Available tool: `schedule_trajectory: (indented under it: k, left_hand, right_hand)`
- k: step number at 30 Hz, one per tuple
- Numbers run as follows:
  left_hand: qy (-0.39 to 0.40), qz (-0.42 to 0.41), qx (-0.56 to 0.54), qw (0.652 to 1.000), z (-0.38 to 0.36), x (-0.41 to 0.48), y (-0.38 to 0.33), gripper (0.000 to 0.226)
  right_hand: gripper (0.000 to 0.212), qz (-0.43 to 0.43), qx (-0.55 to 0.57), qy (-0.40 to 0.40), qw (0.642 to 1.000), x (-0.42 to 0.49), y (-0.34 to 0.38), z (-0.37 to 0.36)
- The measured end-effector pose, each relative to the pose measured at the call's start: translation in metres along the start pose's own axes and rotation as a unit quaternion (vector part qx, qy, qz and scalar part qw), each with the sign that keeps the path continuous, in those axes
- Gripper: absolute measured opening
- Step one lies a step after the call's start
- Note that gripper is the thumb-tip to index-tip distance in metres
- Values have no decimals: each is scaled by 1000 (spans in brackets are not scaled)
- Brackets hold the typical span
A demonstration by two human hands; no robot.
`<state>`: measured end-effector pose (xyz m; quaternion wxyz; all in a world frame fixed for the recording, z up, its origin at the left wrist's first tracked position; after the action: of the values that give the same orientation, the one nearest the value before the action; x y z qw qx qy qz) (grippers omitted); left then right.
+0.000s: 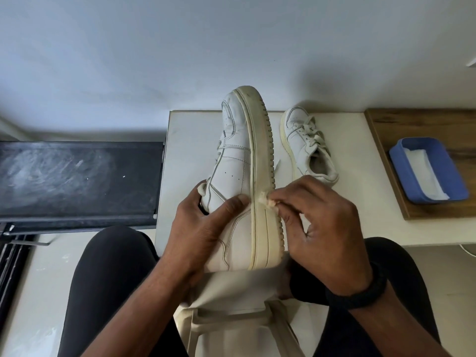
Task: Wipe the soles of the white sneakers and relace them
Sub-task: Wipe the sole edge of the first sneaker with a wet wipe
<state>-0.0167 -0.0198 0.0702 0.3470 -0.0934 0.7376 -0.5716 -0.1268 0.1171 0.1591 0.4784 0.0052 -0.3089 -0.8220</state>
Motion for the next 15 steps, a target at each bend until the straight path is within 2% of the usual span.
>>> schedule_trajectory:
  k: [5,6,8,11,15]
  left_hand:
    - [-25,-6,20,999,10,3,-2,39]
    - [-29,-5,22,999,11,4,-1,39]
    - [-31,-1,23,999,11,3,-1,39]
    - [-20,7,25,999,7,2,0,35]
    - [1,19,19,1000,0,0,1,37]
  right_hand:
    - [23,114,20,195,974,-14,32,-29]
    - [22,117,12,209,971,-15,33,-31]
    - [17,80,16,183,980,-9,27,-26]
    - [12,13,-11,97,995,1,9,-11]
    - [13,-26,-10,42,999,5,-7,-5]
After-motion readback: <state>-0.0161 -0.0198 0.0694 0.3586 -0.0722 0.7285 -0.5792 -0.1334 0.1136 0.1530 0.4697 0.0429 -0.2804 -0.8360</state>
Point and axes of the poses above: each hand's wrist, its own x-axis towards the middle knuckle, its own z-axis out of the back of the hand, y = z × x, the point moved 8 cm from there along x, towards the middle knuckle, and after that the axes turned 5 degrees about y, right-handed, at the moved point
